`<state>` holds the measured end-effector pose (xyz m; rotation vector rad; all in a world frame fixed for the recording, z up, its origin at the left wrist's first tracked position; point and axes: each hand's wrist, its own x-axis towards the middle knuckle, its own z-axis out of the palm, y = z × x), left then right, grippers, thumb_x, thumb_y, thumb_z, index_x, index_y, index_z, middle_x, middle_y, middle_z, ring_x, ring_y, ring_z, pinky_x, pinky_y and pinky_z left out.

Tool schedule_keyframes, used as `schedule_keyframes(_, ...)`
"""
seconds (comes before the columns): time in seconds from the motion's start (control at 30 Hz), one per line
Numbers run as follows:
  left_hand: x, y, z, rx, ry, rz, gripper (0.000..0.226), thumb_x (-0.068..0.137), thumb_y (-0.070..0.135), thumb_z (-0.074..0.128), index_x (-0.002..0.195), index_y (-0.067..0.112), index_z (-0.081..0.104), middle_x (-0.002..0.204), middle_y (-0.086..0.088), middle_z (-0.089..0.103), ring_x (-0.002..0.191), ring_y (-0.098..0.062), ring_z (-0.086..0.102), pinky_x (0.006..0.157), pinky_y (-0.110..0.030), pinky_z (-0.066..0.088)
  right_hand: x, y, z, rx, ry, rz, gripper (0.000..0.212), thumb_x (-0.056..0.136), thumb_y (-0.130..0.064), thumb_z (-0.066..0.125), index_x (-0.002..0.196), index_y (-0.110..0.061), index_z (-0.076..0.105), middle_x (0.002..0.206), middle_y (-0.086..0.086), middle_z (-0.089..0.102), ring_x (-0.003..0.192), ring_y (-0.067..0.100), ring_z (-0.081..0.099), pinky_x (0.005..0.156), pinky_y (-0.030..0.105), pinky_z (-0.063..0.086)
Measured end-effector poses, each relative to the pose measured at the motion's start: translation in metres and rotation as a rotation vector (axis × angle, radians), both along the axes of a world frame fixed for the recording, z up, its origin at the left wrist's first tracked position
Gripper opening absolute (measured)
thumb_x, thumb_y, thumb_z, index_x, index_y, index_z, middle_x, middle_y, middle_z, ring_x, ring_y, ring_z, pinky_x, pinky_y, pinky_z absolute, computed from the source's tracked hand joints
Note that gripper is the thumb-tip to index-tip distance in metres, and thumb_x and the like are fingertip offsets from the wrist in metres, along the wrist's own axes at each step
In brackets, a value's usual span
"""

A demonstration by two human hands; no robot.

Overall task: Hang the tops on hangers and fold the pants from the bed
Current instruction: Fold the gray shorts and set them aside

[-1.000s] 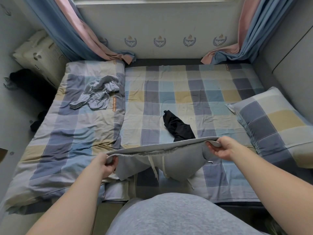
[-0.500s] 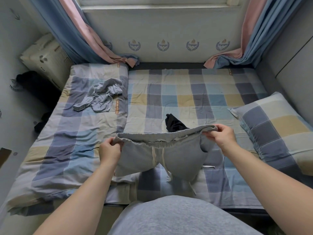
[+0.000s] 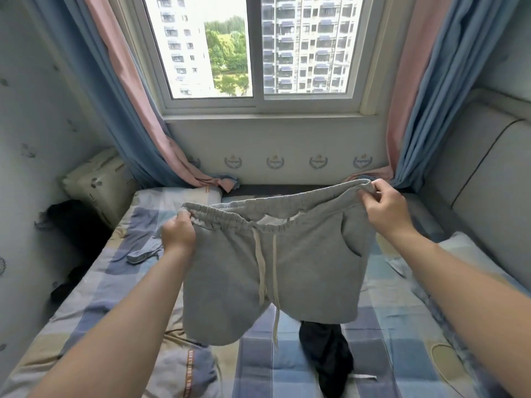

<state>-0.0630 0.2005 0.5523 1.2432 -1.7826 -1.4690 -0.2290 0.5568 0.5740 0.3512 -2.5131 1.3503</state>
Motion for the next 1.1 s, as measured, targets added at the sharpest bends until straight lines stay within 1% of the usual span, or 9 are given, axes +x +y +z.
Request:
schedule_keyframes(0.13, -0.03, -0.01, 0.068, 0.356, 0.114, -0.096, 0.037, 0.094, 0.032, 0.045, 0.113, 0.012, 0.068, 0.118, -0.01, 0.068, 0.109, -0.03, 0.065, 0.102, -0.047, 0.051, -0.023, -0.018, 0.073, -0.158, 0.01, 0.03, 0.03, 0.093, -0.024, 0.066, 0.069, -0.017, 0.049, 0.059, -0.004, 0.049, 0.051, 0.008, 0.042, 0.048, 0.018, 0.034)
schedule_keyframes(0.27, -0.049, 0.003, 0.137, 0.46, 0.331, -0.224, 0.022, 0.1, 0.023, 0.046, 0.098, 0.017, 0.067, 0.101, -0.008, 0.066, 0.085, -0.024, 0.066, 0.082, -0.035, 0.058, -0.024, -0.039, 0.144, -0.319, -0.087, 0.112, 0.023, 0.091, -0.027, 0.063, 0.074, -0.017, 0.052, 0.056, -0.004, 0.054, 0.049, 0.016, 0.05, 0.041, 0.024, 0.041)
schedule_keyframes(0.4, -0.056, 0.034, 0.197, 0.381, 0.449, -0.331, 0.023, 0.1, 0.02, 0.054, 0.102, 0.003, 0.07, 0.092, -0.014, 0.076, 0.094, -0.029, 0.072, 0.09, -0.041, 0.058, -0.007, -0.067, 0.202, -0.348, -0.196, 0.301, 0.012, 0.091, -0.021, 0.06, 0.088, -0.012, 0.066, 0.059, 0.002, 0.064, 0.049, 0.016, 0.062, 0.045, 0.027, 0.05)
schedule_keyframes(0.57, -0.05, 0.081, 0.238, 0.147, 0.557, -0.621, 0.027, 0.1, 0.006, 0.043, 0.088, 0.011, 0.067, 0.064, -0.001, 0.069, 0.053, -0.007, 0.066, 0.058, -0.024, 0.052, 0.02, -0.098, 0.247, -0.389, -0.139, 0.532, 0.012, 0.09, -0.017, 0.067, 0.085, -0.019, 0.078, 0.076, 0.001, 0.073, 0.067, 0.012, 0.07, 0.059, 0.03, 0.056)
schedule_keyframes(0.67, -0.042, 0.1, 0.25, 0.085, 0.592, -0.854, 0.017, 0.096, 0.008, 0.052, 0.104, 0.013, 0.066, 0.08, -0.001, 0.071, 0.065, -0.007, 0.068, 0.055, -0.022, 0.052, 0.033, -0.109, 0.259, -0.314, -0.073, 0.606, 0.012, 0.085, -0.025, 0.074, 0.076, -0.019, 0.078, 0.076, 0.002, 0.072, 0.07, 0.014, 0.068, 0.066, 0.034, 0.059)
schedule_keyframes(0.73, -0.039, 0.102, 0.249, -0.012, 0.616, -0.941, 0.032, 0.089, 0.012, 0.067, 0.12, 0.012, 0.06, 0.097, -0.001, 0.075, 0.086, -0.013, 0.073, 0.067, -0.024, 0.057, 0.039, -0.109, 0.266, -0.297, -0.061, 0.615, 0.025, 0.083, -0.034, 0.077, 0.075, -0.01, 0.075, 0.078, 0.006, 0.072, 0.071, 0.019, 0.067, 0.076, 0.043, 0.059)
schedule_keyframes(0.87, -0.039, 0.104, 0.242, -0.097, 0.631, -0.893, 0.045, 0.081, 0.005, 0.082, 0.12, 0.009, 0.059, 0.102, -0.004, 0.077, 0.095, -0.019, 0.075, 0.073, -0.026, 0.059, 0.045, -0.105, 0.271, -0.273, -0.12, 0.685, 0.045, 0.085, -0.055, 0.067, 0.081, -0.013, 0.08, 0.086, 0.007, 0.078, 0.078, 0.018, 0.075, 0.076, 0.03, 0.06)
schedule_keyframes(1.03, -0.051, 0.105, 0.225, 0.229, 0.559, -0.715, 0.033, 0.077, 0.01, 0.081, 0.107, 0.003, 0.067, 0.1, -0.018, 0.076, 0.083, -0.03, 0.075, 0.07, -0.038, 0.061, 0.035, -0.102, 0.253, -0.32, -0.143, 0.692, 0.035, 0.102, -0.034, 0.052, 0.102, -0.011, 0.078, 0.106, 0.004, 0.076, 0.088, 0.012, 0.069, 0.077, 0.028, 0.057)
schedule_keyframes(1.1, -0.054, 0.103, 0.217, 0.278, 0.523, -0.655, 0.027, 0.082, 0.007, 0.074, 0.107, 0.002, 0.067, 0.1, -0.02, 0.074, 0.079, -0.03, 0.072, 0.071, -0.041, 0.061, 0.024, -0.094, 0.238, -0.369, -0.02, 0.577, 0.026, 0.102, -0.03, 0.051, 0.102, -0.019, 0.075, 0.11, -0.002, 0.074, 0.1, 0.015, 0.067, 0.083, 0.031, 0.055)
